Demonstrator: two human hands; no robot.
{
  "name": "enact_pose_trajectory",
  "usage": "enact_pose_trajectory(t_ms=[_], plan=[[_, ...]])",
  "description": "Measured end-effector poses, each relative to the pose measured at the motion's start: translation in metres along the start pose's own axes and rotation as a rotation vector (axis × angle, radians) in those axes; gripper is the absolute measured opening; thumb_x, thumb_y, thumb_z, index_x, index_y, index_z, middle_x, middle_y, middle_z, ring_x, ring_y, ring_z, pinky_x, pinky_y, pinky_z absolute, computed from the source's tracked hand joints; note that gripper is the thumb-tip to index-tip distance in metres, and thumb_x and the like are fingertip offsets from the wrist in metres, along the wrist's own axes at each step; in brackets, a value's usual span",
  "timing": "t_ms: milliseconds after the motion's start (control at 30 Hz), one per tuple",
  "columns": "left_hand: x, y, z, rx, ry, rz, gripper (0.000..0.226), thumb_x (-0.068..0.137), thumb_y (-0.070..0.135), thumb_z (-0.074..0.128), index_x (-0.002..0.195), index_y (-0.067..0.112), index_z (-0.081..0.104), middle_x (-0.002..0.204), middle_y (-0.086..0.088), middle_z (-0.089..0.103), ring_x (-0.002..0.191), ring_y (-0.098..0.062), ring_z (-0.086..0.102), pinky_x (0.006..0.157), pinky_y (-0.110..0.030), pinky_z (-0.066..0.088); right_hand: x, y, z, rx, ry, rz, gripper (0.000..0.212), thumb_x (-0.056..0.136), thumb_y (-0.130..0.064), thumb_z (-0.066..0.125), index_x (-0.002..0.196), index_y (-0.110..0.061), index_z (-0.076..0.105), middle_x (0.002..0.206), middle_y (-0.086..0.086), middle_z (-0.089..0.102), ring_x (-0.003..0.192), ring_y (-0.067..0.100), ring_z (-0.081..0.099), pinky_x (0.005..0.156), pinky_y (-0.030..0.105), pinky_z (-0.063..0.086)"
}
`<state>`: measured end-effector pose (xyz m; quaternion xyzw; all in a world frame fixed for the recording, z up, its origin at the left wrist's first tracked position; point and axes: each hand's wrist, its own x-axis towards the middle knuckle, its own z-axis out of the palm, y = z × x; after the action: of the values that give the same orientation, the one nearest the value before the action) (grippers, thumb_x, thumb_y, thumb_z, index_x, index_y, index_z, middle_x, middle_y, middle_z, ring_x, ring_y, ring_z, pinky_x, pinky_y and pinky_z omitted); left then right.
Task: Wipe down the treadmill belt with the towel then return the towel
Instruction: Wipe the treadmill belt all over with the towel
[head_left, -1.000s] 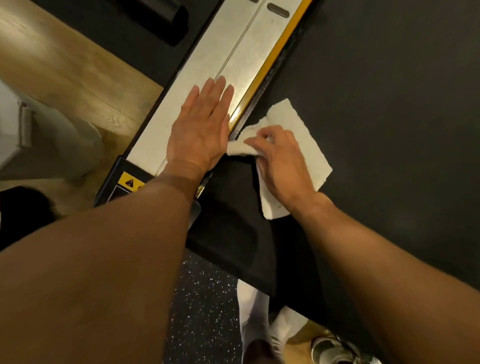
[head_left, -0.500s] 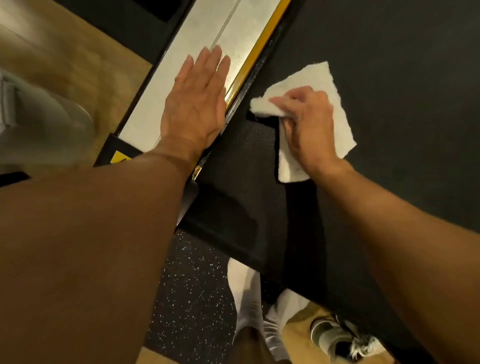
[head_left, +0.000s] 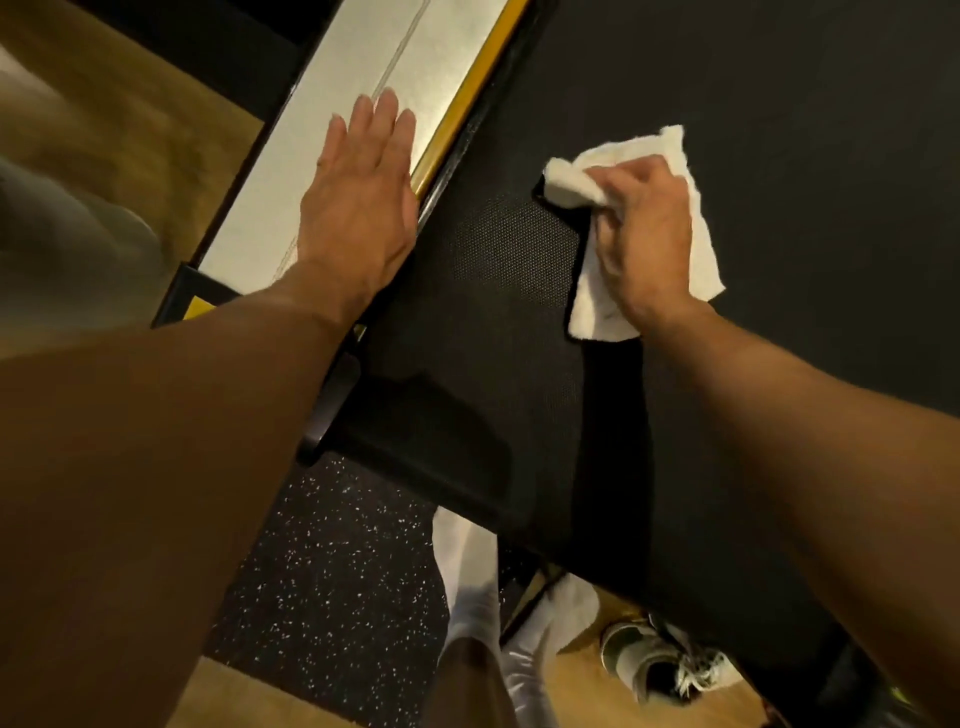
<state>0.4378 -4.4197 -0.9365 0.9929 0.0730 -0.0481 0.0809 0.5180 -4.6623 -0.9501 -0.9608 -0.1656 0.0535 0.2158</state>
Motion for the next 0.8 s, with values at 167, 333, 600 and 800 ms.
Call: enact_pose_trajectory(t_ms=[167,333,600,800], plan=[[-0.030,0.049,-0.013,-0.237,-0.024,-0.145,0.062,0.097,0.014,0.041,0.152,0.012,0.011,0.159,-0.009,0.005,0.146,-0.030,0.008,0.116,-0.041,0.014,-0.087,-0.008,-0.005,0.023,-0.275,-0.297,0.038,0.088,-0.017,0.043,0.121,-0.027,0.060,0.118,0.008,0.055,0.104,0.032,0.050,0.089,0.044,0.043],[-0.040,0.096,-0.006,-0.113,-0.471,-0.043,0.087,0.089,0.034,0.062,0.152,0.012,0.006,0.158,-0.017,-0.002,0.144,-0.038,0.003,0.116,-0.049,0.012,-0.048,0.046,-0.029,-0.038,-0.109,-0.106,0.040,0.085,-0.014,0.049,0.118,-0.031,0.064,0.114,0.006,0.061,0.102,0.035,0.055,0.090,0.049,0.044],[-0.022,0.137,-0.005,0.193,-0.799,-0.143,0.141,0.061,0.044,0.085,0.146,0.010,-0.023,0.149,-0.034,-0.020,0.137,-0.054,-0.010,0.112,-0.063,0.007,-0.138,0.058,-0.029,0.098,-0.248,-0.411,0.036,0.089,-0.019,0.041,0.115,-0.026,0.065,0.115,0.006,0.061,0.103,0.026,0.051,0.082,0.046,0.047],[-0.019,0.142,-0.004,0.226,-0.807,-0.171,0.141,0.061,0.041,0.086,0.146,0.007,-0.021,0.149,-0.035,-0.018,0.137,-0.054,-0.009,0.112,-0.062,0.009,-0.100,0.096,-0.034,-0.004,-0.037,0.063,0.043,0.086,-0.020,0.054,0.129,-0.027,0.054,0.126,-0.001,0.049,0.112,0.019,0.043,0.098,0.016,0.030]])
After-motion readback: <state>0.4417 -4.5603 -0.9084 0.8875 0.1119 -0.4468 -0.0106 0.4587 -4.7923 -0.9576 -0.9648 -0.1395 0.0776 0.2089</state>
